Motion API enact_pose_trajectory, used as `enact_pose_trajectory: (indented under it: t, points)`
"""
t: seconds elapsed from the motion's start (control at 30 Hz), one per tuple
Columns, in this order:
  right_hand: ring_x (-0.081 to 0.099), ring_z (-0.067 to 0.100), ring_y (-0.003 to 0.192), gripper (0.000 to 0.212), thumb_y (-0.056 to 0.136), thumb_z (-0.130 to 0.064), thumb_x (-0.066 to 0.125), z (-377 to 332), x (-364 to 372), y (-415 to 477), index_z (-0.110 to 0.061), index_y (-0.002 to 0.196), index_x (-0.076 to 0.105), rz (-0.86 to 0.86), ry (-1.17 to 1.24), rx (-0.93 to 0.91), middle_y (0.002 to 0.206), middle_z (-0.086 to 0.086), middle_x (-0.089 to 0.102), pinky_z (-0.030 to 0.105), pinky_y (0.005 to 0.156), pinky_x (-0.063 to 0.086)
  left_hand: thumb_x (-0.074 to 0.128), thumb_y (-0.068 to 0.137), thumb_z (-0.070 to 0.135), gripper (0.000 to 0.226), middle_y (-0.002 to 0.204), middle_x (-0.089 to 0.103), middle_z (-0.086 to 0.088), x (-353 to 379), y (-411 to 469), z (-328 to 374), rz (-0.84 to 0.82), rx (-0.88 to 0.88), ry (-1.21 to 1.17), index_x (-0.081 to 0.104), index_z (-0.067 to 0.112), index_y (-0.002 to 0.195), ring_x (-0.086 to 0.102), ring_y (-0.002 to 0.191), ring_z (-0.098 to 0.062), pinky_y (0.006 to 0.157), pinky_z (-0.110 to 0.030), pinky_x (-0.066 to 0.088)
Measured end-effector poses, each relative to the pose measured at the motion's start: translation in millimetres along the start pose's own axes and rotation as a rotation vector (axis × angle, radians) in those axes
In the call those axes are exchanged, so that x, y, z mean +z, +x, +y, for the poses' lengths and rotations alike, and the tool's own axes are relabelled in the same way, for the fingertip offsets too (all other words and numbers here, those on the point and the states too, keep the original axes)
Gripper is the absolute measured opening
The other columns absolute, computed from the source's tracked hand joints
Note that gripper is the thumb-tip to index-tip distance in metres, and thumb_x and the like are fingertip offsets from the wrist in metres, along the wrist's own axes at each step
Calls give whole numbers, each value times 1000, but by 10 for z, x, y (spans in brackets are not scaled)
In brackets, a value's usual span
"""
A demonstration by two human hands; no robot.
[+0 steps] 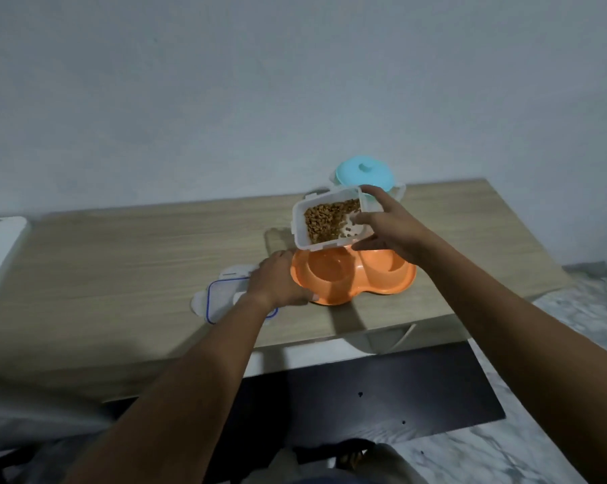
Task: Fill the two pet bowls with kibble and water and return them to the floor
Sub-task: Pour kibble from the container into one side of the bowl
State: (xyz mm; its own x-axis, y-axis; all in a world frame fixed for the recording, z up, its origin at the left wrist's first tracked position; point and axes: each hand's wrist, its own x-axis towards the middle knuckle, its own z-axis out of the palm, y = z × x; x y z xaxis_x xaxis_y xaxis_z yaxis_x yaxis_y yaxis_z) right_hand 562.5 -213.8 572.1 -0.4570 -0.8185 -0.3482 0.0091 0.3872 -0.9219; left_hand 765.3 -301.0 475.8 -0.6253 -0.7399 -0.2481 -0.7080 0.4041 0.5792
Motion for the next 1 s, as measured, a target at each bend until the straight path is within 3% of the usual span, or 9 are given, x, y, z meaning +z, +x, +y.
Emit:
enact_pose_trajectory:
  t: [0.17, 0.4, 0.63, 0.77, 1.0]
  points:
    - [67, 34, 106, 61, 92, -15, 71, 105, -326, -87, -42, 141, 47, 30, -163, -119, 129, 21, 55, 44, 70, 66, 80, 32, 70, 106, 124, 61, 7, 177, 88, 183, 29, 30, -24, 46, 43, 128, 59, 110, -21, 89, -44, 52]
    - [69, 31, 94, 64, 91, -12, 71, 225, -457, -147, -36, 146, 46, 63, -353, -235, 115, 3, 51, 34, 61, 64, 79, 31, 75, 116, 129, 61, 11, 294, 141, 307, 36, -13, -61, 38, 47, 136, 58, 118, -19, 94, -45, 50]
    - [70, 28, 77, 66, 89, -17, 74, 237, -498, -67, -37, 146, 46, 77, -505, -363, 109, 3, 52, 51, 69, 63, 70, 35, 81, 113, 117, 67, 4, 316, 152, 314, 76, -71, 86, 32, 53, 137, 56, 115, -26, 95, -45, 36]
    - [65, 33, 93, 67, 86, -30, 76, 312, -478, -18, -52, 139, 42, 60, -599, -411, 115, 13, 49, 52, 86, 59, 69, 35, 83, 118, 123, 64, -2, 317, 135, 224, 62, -106, 91, 29, 50, 142, 53, 120, -28, 101, -49, 34]
    - [51, 26, 117, 68, 89, -29, 75, 319, -408, -56, -45, 146, 42, 52, -695, -492, 118, 9, 47, 36, 97, 47, 71, 36, 79, 120, 128, 62, 0, 315, 138, 196, 43, -107, 41, 25, 52, 143, 48, 125, -28, 103, -51, 33]
